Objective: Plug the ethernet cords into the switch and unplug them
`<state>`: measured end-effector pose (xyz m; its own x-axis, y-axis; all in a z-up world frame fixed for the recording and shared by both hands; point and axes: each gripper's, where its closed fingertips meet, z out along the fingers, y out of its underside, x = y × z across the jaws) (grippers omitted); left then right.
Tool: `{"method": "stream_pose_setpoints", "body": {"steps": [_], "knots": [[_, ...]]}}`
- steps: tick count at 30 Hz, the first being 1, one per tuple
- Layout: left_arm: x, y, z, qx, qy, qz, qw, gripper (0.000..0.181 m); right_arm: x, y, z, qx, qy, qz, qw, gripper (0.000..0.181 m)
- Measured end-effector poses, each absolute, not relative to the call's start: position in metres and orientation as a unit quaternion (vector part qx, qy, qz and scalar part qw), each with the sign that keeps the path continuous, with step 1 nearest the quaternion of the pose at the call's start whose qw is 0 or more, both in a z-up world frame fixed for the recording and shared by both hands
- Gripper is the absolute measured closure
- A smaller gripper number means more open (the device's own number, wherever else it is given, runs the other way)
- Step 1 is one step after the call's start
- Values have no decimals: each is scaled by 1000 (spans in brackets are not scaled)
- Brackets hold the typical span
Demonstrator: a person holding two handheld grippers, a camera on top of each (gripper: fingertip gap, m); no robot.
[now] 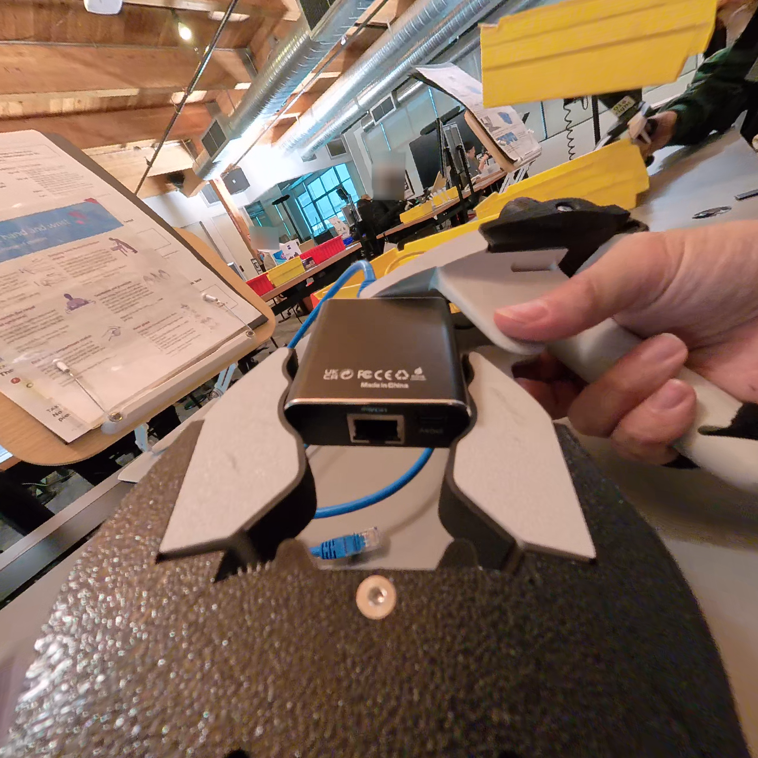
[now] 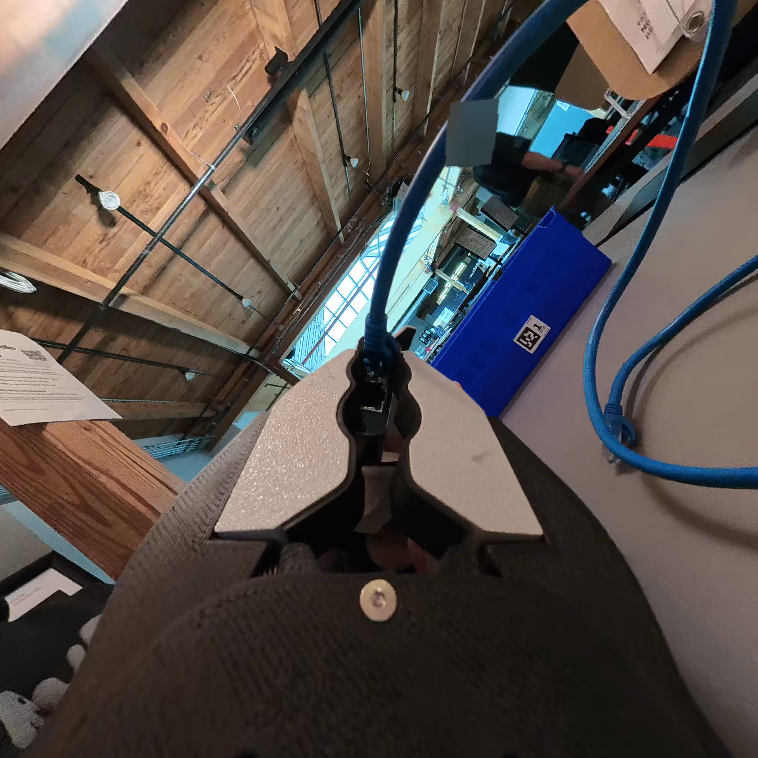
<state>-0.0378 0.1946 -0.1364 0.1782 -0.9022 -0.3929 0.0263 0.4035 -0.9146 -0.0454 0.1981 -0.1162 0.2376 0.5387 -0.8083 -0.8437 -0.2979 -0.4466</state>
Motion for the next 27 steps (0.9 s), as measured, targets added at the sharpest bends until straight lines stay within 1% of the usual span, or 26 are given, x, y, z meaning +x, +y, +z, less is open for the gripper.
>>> {"method": "stream_pose_setpoints", "body": {"steps": [5,8,11,14,17,19,21,23,27], "knots": [[-38,199,-138,-429,523,-364,640,107,-46,202,-116,-535,127,598,583,170],[-39,201,-136,-422,524,-340,657,107,-47,201,-113,-529,114,603,586,170],[-39,199,-135,-417,523,-348,657,107,-48,200,-111,-533,108,598,589,170],[-40,201,-136,-425,521,-347,654,107,-48,203,-113,-557,104,588,578,167],[-43,199,-130,-409,513,-355,666,107,-50,201,-108,-569,103,575,579,168],[-43,198,-129,-408,511,-369,661,107,-51,198,-108,-574,92,582,568,166],[-44,197,-127,-401,512,-374,661,107,-52,194,-111,-589,86,593,542,152],[-44,193,-126,-392,517,-379,660,108,-51,192,-110,-592,84,595,537,151],[-40,189,-131,-382,537,-359,661,108,-57,191,-110,-598,82,602,523,159]]}}
